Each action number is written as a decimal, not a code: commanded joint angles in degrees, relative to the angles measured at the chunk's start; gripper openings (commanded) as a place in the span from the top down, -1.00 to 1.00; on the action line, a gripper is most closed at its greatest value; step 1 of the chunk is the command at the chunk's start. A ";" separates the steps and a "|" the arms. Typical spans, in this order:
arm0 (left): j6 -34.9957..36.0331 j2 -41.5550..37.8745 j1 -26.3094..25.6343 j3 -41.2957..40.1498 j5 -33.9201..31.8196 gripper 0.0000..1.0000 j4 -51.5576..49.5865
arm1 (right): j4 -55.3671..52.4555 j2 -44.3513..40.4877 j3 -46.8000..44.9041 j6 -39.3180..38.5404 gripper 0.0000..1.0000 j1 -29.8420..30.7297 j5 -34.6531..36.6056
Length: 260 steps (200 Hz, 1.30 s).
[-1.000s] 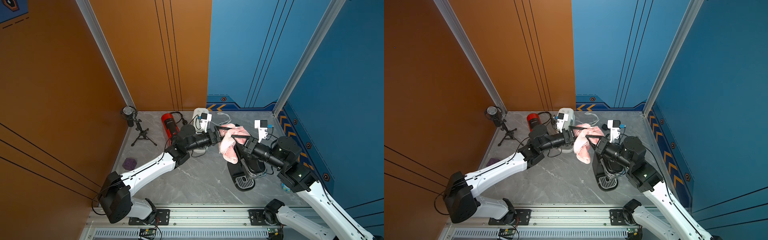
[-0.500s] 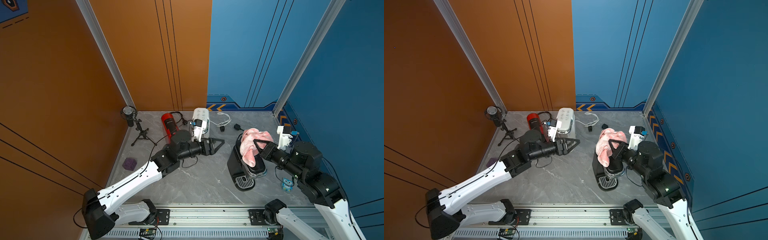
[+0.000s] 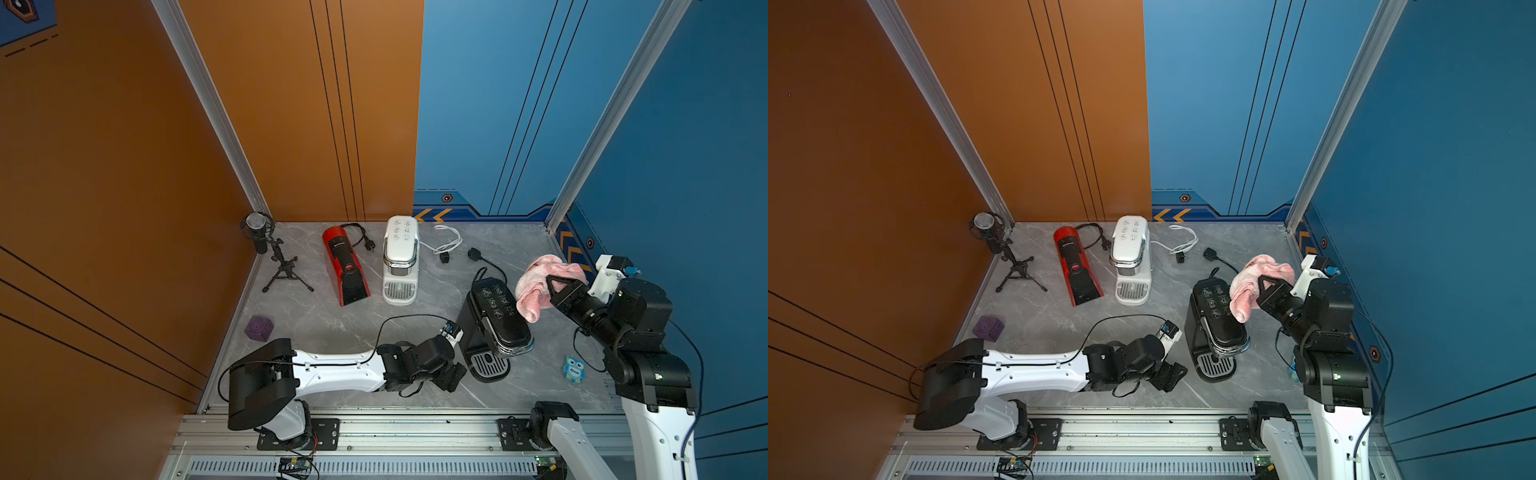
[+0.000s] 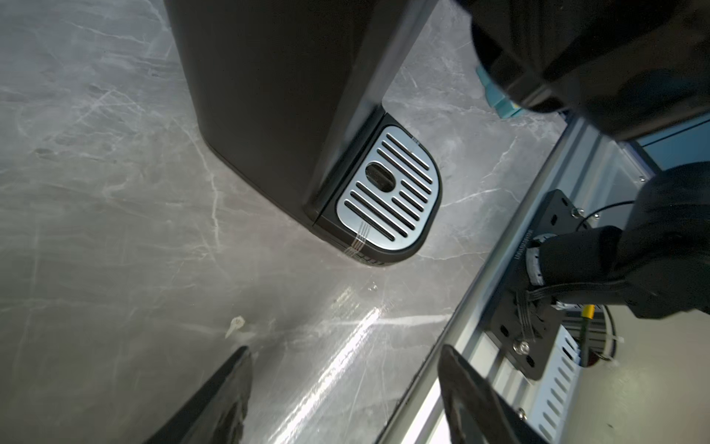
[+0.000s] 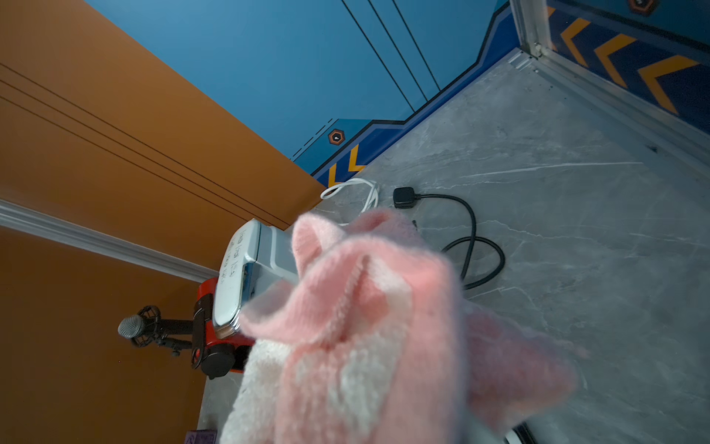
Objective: Wipe the surface of a coffee machine
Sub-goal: Adjust the cleaning item, then wipe the dirt from the surface of the coffee machine.
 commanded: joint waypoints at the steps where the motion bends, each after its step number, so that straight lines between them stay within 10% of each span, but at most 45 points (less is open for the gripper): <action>1: -0.82 2.88 -0.36 2.04 -7.07 -0.57 3.98 | -3.59 0.49 -4.45 -1.20 1.00 -6.77 -2.15; 44: -8.27 6.88 2.04 0.74 -11.79 -0.59 9.30 | 0.89 -0.89 -20.75 1.77 1.00 -22.37 -17.54; 79: -9.34 9.71 3.24 2.24 -11.62 -0.61 11.22 | 8.38 -0.16 -32.25 4.49 1.00 -22.45 -20.30; 150: -10.00 13.29 6.02 3.20 -8.86 -0.63 12.61 | 25.67 8.47 -40.10 11.72 1.00 -4.91 -14.41; 260: -10.79 17.40 9.11 2.44 -7.68 -0.63 14.21 | 37.84 15.49 -42.17 17.18 1.00 5.96 -6.58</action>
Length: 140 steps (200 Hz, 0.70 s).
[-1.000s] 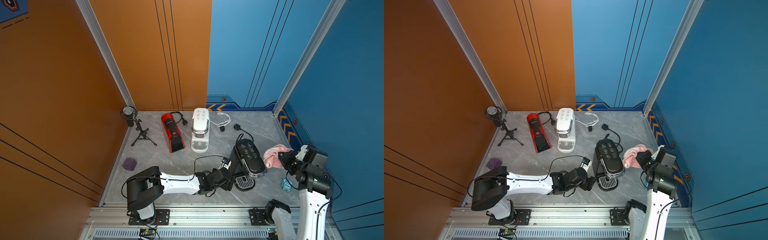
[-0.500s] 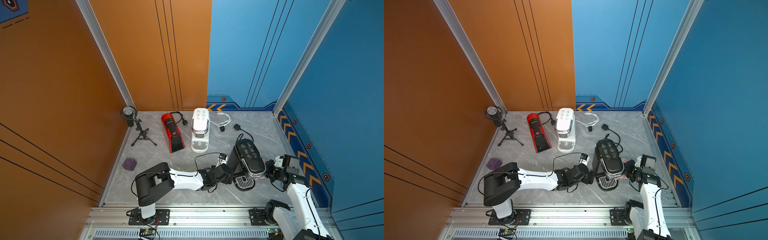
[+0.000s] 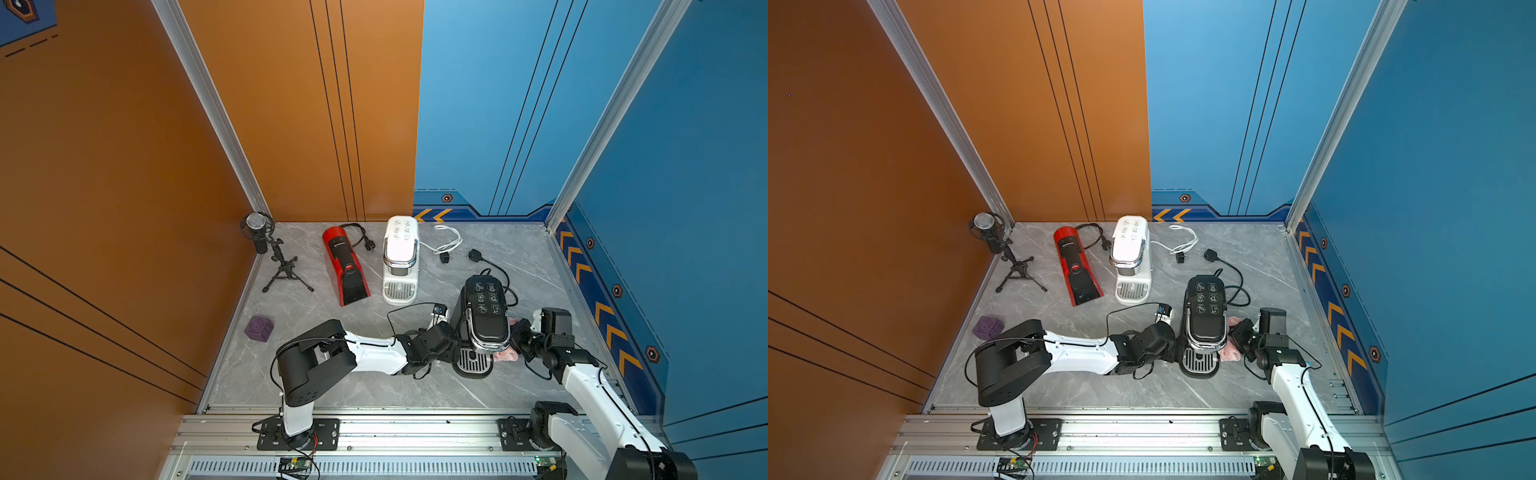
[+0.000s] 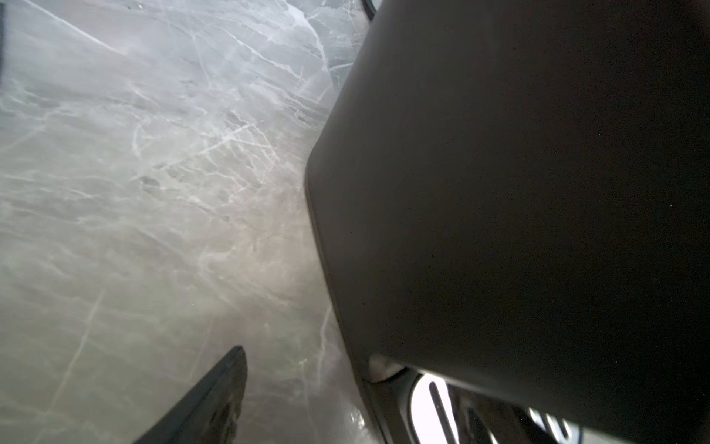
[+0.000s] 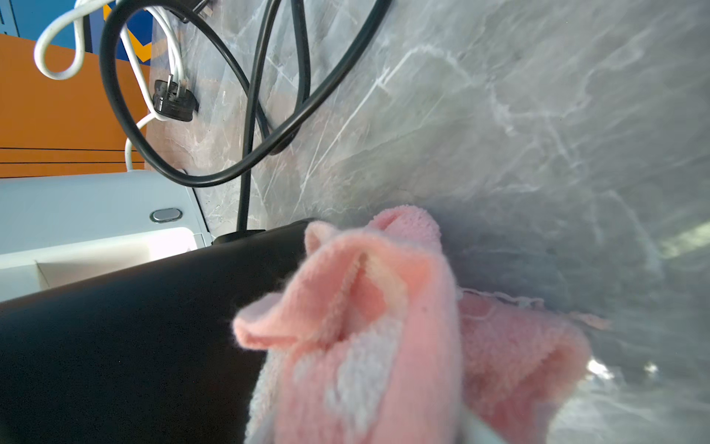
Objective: Wipe the surface of a coffee machine
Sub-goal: Wipe the dirt from the surface of the coffee machine.
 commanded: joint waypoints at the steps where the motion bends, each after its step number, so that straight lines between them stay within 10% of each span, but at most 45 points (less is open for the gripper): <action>1: -1.02 2.40 1.06 0.42 -0.23 -0.63 1.36 | 7.10 3.10 1.34 2.37 1.00 1.57 0.26; 140: -2.86 4.29 0.14 0.65 -0.30 -0.62 2.70 | 19.27 22.28 14.18 4.67 1.00 13.55 4.31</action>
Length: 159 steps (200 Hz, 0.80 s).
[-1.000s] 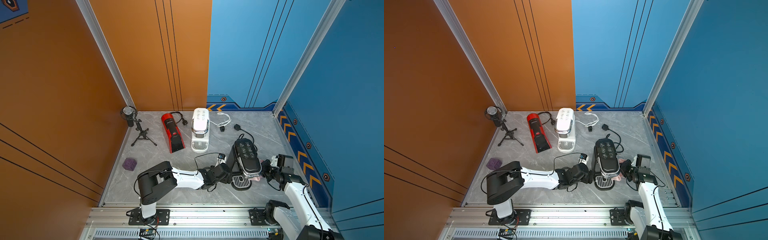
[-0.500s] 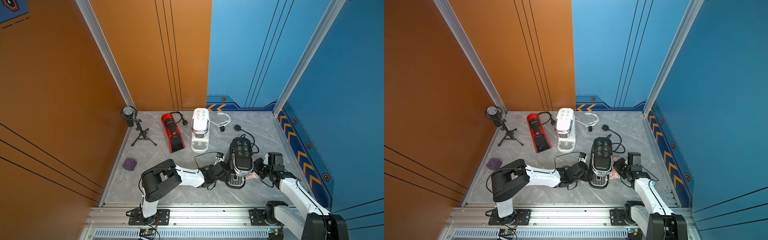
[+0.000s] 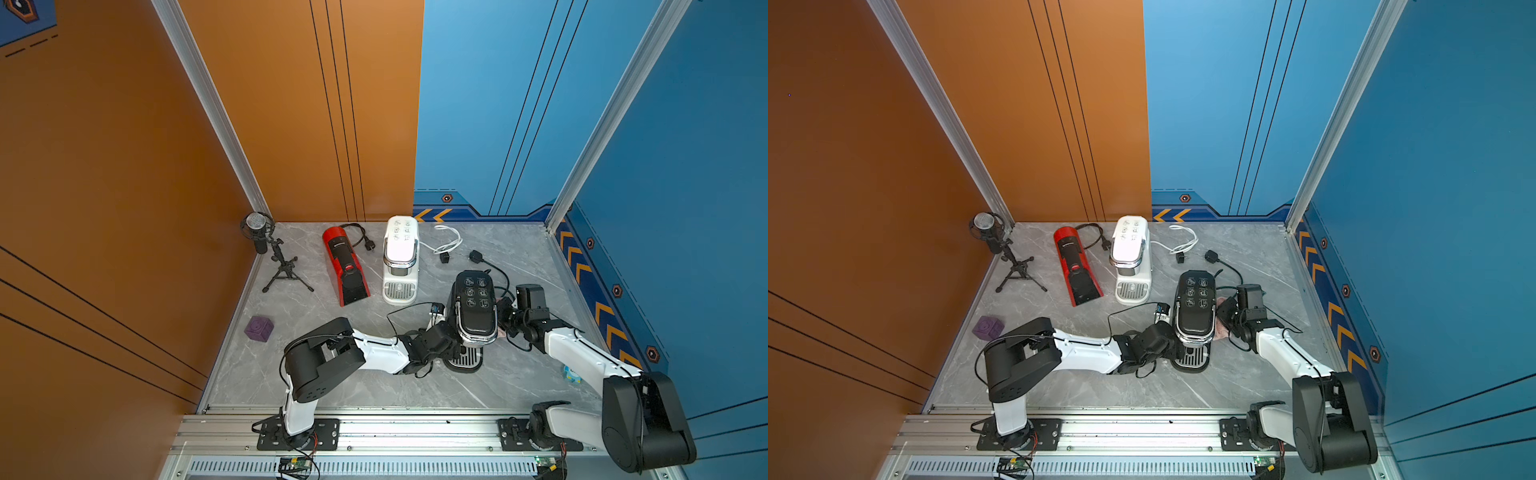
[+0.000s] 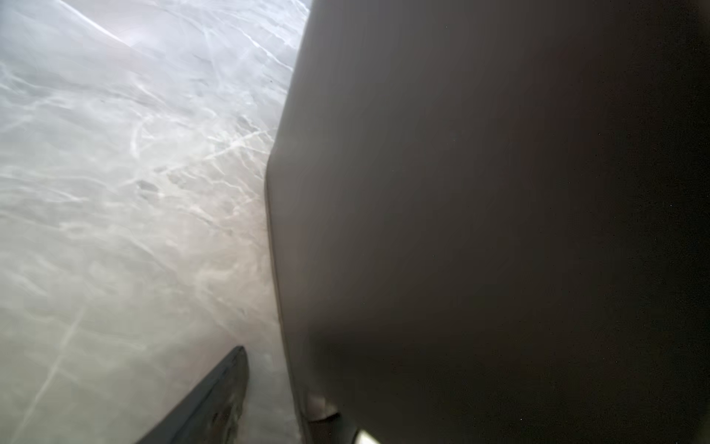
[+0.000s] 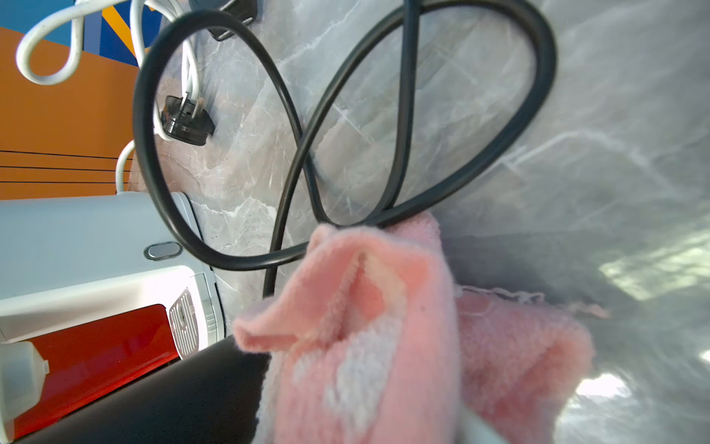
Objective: Wipe the surface of a coffee machine
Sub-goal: Wipe the dirt from the surface of the coffee machine.
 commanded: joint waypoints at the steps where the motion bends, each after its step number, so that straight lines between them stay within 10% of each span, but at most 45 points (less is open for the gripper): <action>1: 0.50 2.00 -0.41 0.74 0.54 -0.62 -1.24 | 7.37 2.23 3.35 1.53 1.00 3.53 -4.89; 69: 0.49 2.93 -1.31 2.68 0.39 -0.62 -1.32 | 6.51 7.46 7.94 0.10 1.00 6.03 -3.52; 159: -0.03 3.86 -1.58 2.96 1.31 -0.61 -1.28 | -15.84 -10.44 1.22 -8.82 1.00 -3.97 0.17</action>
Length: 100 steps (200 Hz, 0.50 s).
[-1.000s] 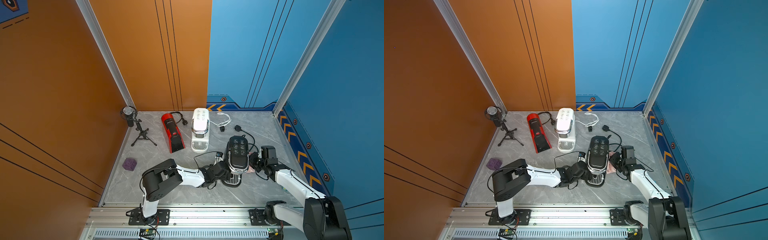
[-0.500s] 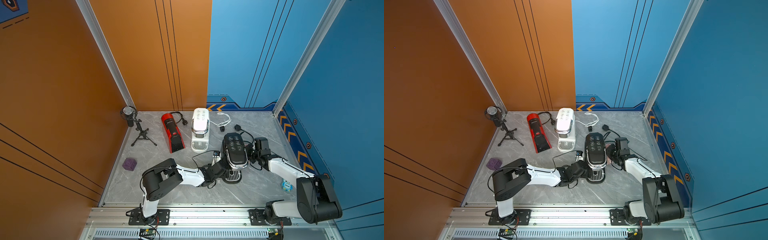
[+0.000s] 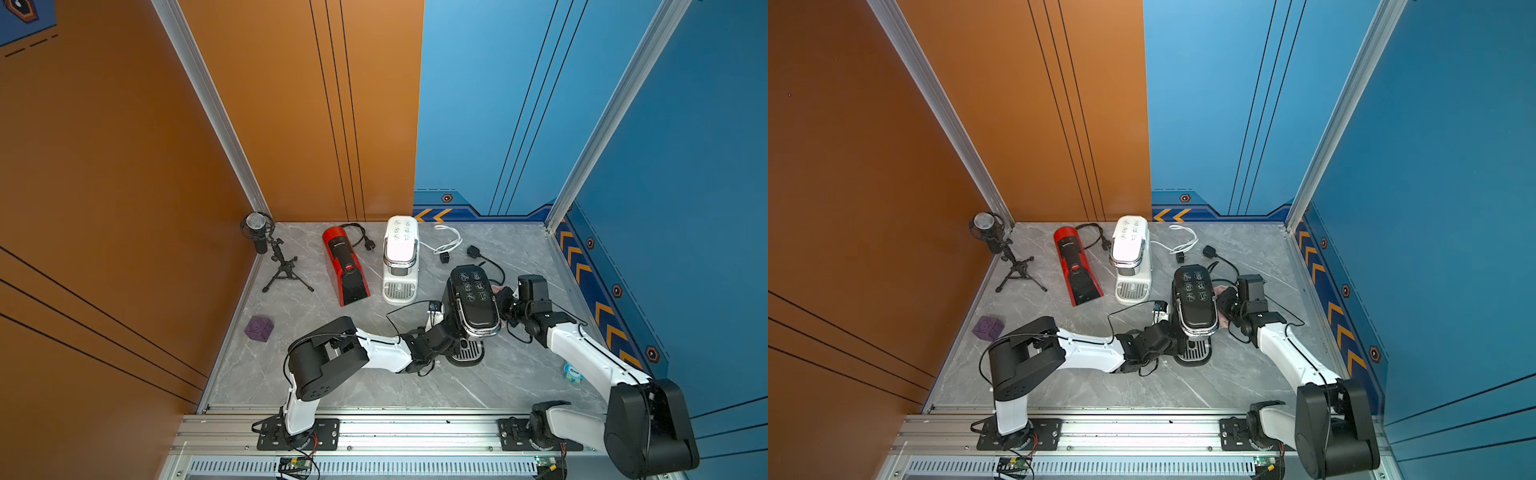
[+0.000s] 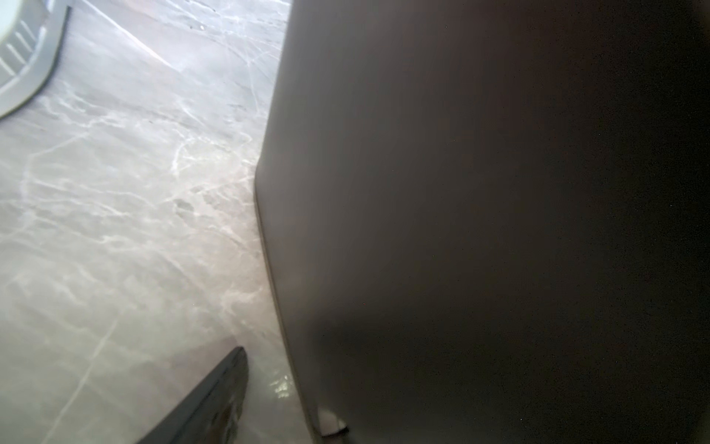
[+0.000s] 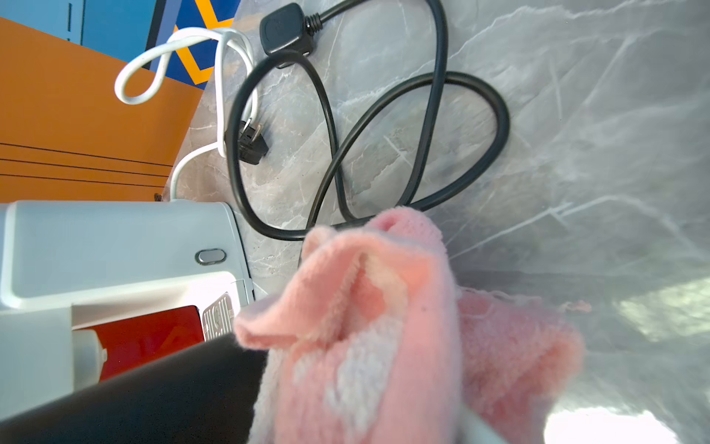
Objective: Wipe the surface of a coffee machine
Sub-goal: Wipe the dirt from the surface of the coffee machine.
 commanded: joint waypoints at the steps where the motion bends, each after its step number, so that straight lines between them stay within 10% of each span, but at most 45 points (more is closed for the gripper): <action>1: 2.68 2.37 -1.27 1.34 5.34 -0.61 -0.80 | -10.30 -4.76 -2.47 -5.05 1.00 -3.15 -1.17; 100: 4.78 -11.59 2.97 -4.73 9.80 -0.63 -4.32 | -41.15 -44.90 2.53 -6.46 1.00 -7.26 -9.73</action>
